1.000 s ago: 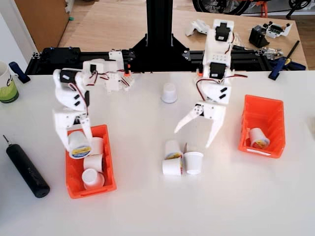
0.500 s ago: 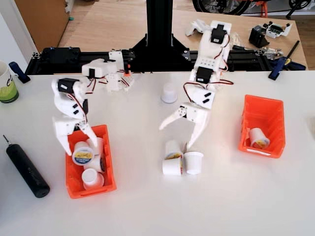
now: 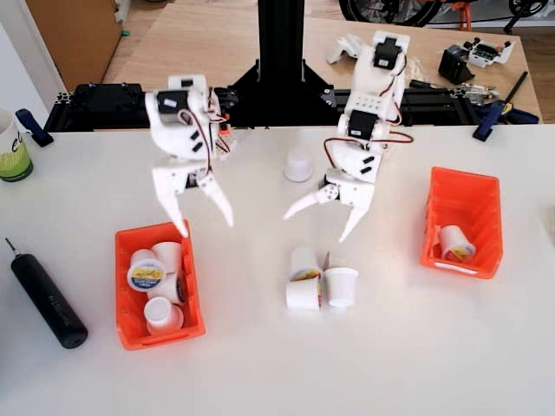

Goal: Sort the coffee pods, blue into left, red into right

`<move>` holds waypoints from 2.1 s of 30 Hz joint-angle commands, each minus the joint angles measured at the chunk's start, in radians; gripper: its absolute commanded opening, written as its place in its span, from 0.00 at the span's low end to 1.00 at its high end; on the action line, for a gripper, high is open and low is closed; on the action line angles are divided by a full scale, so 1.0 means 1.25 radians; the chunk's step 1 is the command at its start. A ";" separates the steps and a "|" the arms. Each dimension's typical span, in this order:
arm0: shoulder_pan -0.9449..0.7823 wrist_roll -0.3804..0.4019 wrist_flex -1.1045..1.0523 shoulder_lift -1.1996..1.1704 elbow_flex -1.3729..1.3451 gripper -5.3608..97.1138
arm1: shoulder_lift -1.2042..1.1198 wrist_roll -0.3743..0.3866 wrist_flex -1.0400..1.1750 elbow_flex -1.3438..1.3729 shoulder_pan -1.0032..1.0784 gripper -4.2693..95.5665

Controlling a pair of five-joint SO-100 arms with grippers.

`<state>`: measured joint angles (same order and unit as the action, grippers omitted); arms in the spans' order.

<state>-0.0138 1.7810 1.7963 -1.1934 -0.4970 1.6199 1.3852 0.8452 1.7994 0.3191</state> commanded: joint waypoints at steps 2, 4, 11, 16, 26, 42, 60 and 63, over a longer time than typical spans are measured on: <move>-0.047 -0.009 0.001 -0.302 -0.350 0.34 | 0.200 0.039 -0.175 0.254 0.001 0.51; -0.058 -0.012 0.000 -0.378 -0.453 0.34 | 0.211 0.037 -0.179 0.259 -0.002 0.50; -0.097 -0.033 -0.417 -0.810 -1.147 0.33 | 0.263 0.114 -0.318 0.393 -0.026 0.49; -0.092 -0.074 -0.472 -0.803 -1.192 0.33 | 0.214 0.118 -0.279 0.297 -0.032 0.49; -0.091 -0.083 -0.480 -0.811 -1.222 0.33 | -0.055 0.102 -0.560 0.264 0.040 0.47; -0.076 -0.069 -0.466 -0.823 -1.224 0.32 | -0.297 0.117 -0.702 0.134 0.034 0.37; -0.074 -0.032 -0.517 -0.823 -1.269 0.32 | -0.277 0.134 -0.595 0.069 0.022 0.21; -0.075 -0.028 -0.530 -0.823 -1.285 0.32 | -0.258 0.128 -0.518 0.005 -0.002 0.22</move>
<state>-0.1166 1.7334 1.1536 -2.1967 -2.1000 1.2379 1.5555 0.1304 1.9037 0.3390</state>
